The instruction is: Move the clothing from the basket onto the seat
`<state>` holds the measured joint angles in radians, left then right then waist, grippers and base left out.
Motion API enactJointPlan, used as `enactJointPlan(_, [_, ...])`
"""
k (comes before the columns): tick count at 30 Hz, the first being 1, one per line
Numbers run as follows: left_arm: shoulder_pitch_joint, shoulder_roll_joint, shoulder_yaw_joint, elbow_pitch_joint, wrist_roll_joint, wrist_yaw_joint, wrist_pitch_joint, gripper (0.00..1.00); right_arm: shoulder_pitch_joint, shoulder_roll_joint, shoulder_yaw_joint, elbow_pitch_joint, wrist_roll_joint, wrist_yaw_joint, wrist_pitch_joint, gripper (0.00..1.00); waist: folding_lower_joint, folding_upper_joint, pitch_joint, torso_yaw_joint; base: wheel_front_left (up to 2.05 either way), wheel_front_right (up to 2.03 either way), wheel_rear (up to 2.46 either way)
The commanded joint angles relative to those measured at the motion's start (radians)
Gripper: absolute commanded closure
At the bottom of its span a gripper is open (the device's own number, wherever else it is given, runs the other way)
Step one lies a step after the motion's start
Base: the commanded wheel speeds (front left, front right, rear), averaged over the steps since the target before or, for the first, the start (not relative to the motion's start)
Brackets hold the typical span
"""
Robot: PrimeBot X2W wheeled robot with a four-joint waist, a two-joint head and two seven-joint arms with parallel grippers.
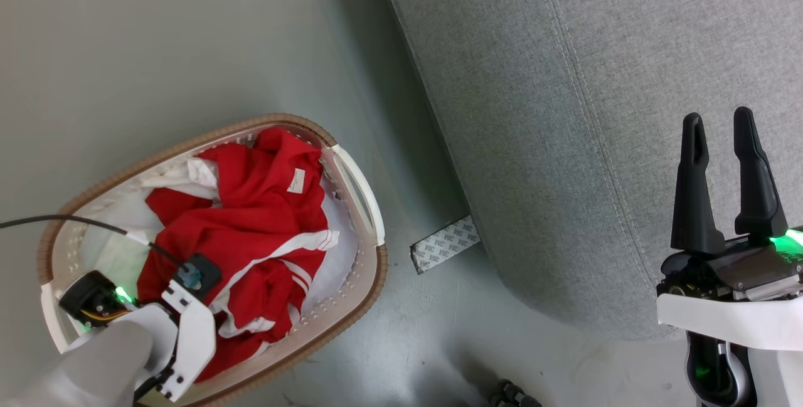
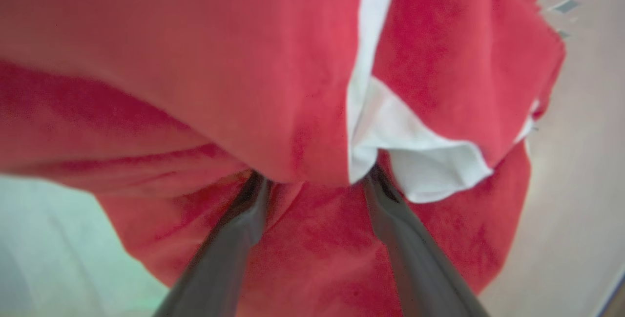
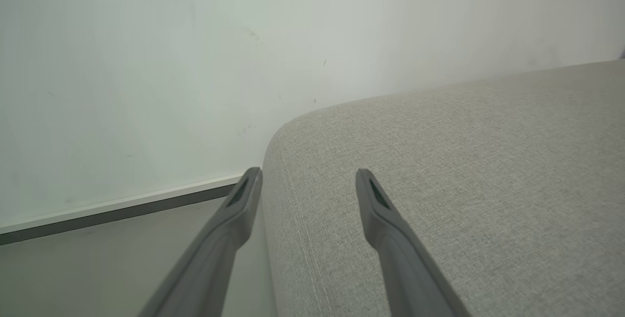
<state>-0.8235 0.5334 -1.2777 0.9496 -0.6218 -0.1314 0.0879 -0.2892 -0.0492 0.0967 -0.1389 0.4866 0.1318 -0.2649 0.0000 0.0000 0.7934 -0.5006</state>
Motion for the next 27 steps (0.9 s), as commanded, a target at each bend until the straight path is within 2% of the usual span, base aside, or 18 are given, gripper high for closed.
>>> enactJointPlan(1, [-0.010, 0.011, -0.002, 0.008, 0.018, 0.001, 0.006, 0.52, -0.015, -0.002, 0.001, 0.001, 0.002, -0.002, 0.001, 0.00, 0.0000, 0.0000, 0.000, 0.001, 0.00, 0.00, 0.00])
enactJointPlan(2, [-0.009, 0.011, -0.003, 0.010, 0.021, 0.001, 0.007, 0.66, -0.017, -0.002, 0.002, 0.002, 0.002, -0.002, 0.001, 0.00, 0.0000, 0.0000, -0.001, 0.001, 0.00, 0.00, 0.00])
enactJointPlan(3, [-0.008, 0.011, -0.003, 0.012, 0.023, 0.001, 0.008, 0.86, -0.017, -0.002, 0.002, 0.003, 0.001, -0.002, 0.001, 0.00, 0.0000, 0.0000, -0.002, 0.000, 0.00, 0.00, 0.00])
enactJointPlan(4, [-0.008, 0.011, -0.003, 0.014, 0.024, 0.001, 0.007, 1.00, -0.017, -0.002, 0.002, 0.003, 0.000, -0.002, 0.001, 0.00, 0.0000, 0.0000, -0.003, 0.000, 0.00, 0.00, 0.00])
enactJointPlan(13, [0.006, 0.015, -0.003, -0.005, 0.045, 0.001, -0.024, 1.00, -0.020, -0.002, 0.001, 0.015, 0.003, -0.002, 0.001, 0.00, 0.0000, 0.0000, -0.021, -0.003, 0.00, 0.00, 0.00])
enactJointPlan(20, [0.024, -0.032, -0.003, 0.016, 0.028, 0.001, -0.071, 1.00, -0.018, -0.002, -0.015, 0.028, -0.014, -0.002, 0.001, 0.00, 0.0000, 0.0000, -0.095, 0.011, 0.00, 0.00, 0.00])
enactJointPlan(27, [0.049, -0.104, -0.003, 0.043, -0.008, 0.001, -0.150, 1.00, 0.003, -0.002, -0.038, 0.057, -0.050, -0.002, 0.001, 0.00, 0.0000, 0.0000, -0.217, 0.052, 0.00, 0.00, 0.00])
